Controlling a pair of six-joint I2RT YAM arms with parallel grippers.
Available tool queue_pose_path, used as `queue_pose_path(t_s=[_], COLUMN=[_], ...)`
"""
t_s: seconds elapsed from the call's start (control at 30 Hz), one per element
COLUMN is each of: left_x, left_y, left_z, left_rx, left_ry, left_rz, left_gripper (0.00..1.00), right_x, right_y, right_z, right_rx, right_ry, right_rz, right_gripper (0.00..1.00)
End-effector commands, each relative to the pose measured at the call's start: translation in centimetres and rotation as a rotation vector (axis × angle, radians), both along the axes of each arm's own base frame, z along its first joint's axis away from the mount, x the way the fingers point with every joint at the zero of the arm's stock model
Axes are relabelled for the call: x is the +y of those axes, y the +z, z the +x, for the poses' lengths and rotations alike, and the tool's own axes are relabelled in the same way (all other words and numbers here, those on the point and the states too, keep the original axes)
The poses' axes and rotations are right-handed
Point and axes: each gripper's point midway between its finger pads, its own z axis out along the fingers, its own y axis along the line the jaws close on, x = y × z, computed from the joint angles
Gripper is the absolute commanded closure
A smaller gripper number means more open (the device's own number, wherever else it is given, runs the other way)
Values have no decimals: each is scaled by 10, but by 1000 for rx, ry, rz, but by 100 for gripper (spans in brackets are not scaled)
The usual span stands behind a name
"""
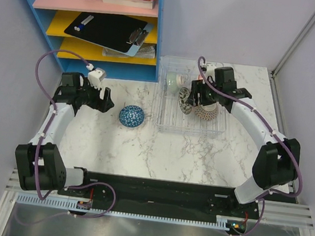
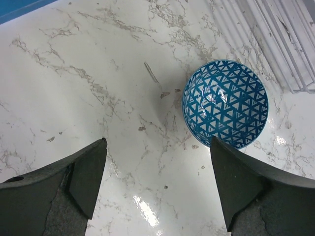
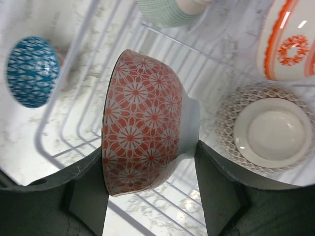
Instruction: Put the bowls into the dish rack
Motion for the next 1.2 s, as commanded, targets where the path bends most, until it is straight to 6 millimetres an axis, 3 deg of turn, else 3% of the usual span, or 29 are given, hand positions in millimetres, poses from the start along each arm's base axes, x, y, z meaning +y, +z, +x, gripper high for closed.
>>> queue_pose_path(t_s=[0.0, 0.27, 0.57, 0.73, 1.17], left_x=[2, 4, 1, 1, 2], left_y=[5, 1, 2, 1, 5], left_z=[-3, -7, -8, -9, -9], left_rx=[-25, -42, -42, -43, -59], left_ry=[21, 33, 25, 26, 28], left_rz=[-20, -21, -35, -33, -32], left_gripper=[9, 9, 9, 9, 9], right_x=[-7, -3, 31, 36, 64], right_y=[10, -5, -10, -15, -39], right_z=[23, 31, 31, 36, 39], right_rx=[-157, -236, -369, -442, -530], right_ry=[-40, -76, 14, 57, 228], right_rz=[-218, -502, -777, -952, -1151], right_gripper=[100, 100, 100, 100, 100])
